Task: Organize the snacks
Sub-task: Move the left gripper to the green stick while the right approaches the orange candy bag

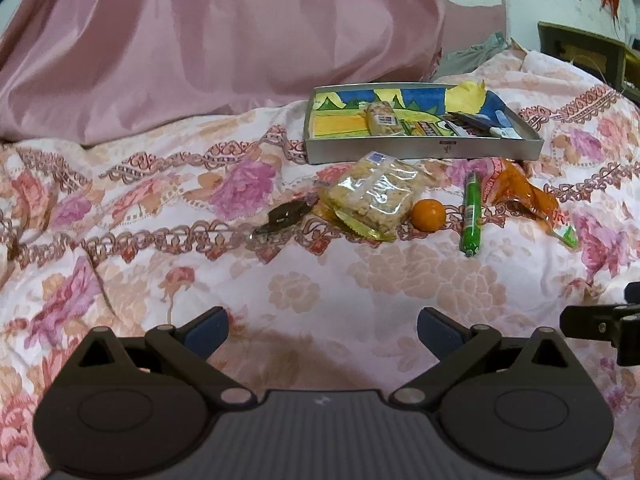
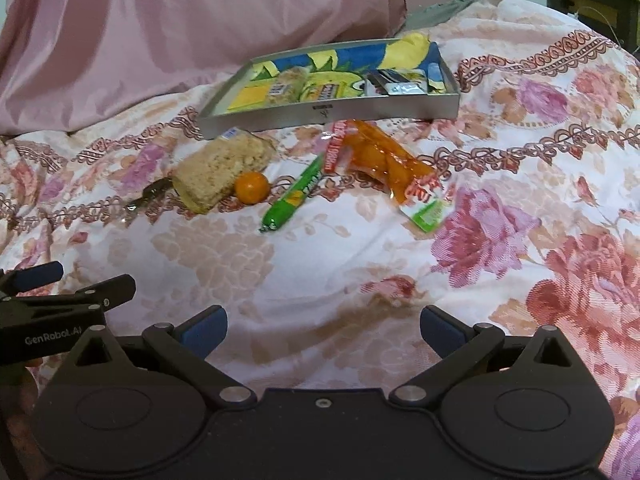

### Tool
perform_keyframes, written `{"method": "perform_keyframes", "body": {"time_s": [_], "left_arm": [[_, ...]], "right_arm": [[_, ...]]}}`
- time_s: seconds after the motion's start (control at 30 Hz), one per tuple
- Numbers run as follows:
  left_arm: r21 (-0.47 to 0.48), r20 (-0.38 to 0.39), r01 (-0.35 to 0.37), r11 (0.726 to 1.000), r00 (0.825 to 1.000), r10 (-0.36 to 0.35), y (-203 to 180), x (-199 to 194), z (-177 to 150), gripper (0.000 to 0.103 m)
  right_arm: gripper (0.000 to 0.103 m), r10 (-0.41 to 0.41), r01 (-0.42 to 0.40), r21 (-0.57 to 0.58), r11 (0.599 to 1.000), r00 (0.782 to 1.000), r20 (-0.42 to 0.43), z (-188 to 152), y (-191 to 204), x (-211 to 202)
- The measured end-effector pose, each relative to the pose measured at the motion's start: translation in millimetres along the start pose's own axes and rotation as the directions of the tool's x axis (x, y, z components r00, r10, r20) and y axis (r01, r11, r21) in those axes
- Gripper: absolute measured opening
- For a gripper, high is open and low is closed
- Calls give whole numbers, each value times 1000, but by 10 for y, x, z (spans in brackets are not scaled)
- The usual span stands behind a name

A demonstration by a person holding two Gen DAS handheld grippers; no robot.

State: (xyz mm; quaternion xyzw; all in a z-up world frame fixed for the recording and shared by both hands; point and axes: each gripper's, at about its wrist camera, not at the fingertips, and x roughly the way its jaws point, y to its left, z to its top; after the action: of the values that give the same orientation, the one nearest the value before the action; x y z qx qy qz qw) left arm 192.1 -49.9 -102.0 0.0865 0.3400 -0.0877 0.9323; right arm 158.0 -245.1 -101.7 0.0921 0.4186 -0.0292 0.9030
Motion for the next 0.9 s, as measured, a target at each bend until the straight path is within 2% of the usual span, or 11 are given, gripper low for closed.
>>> {"method": "perform_keyframes", "body": {"time_s": [0.2,0.63,0.9], "left_arm": [[48,34,-23,999,999,21,-171,52,120,102],[103,19,-3,995,1000,1,-547,301,391,102],[143,20,10,990,1000,-13,-783,442,514,102]], "right_arm": [[102,-1,1,8,1000,1000,9,84,-53,-3],[102,-46,46,12,999,998,52,363,-391,25],[102,-71,75,-42,996,993,94,580,-618,175]]}}
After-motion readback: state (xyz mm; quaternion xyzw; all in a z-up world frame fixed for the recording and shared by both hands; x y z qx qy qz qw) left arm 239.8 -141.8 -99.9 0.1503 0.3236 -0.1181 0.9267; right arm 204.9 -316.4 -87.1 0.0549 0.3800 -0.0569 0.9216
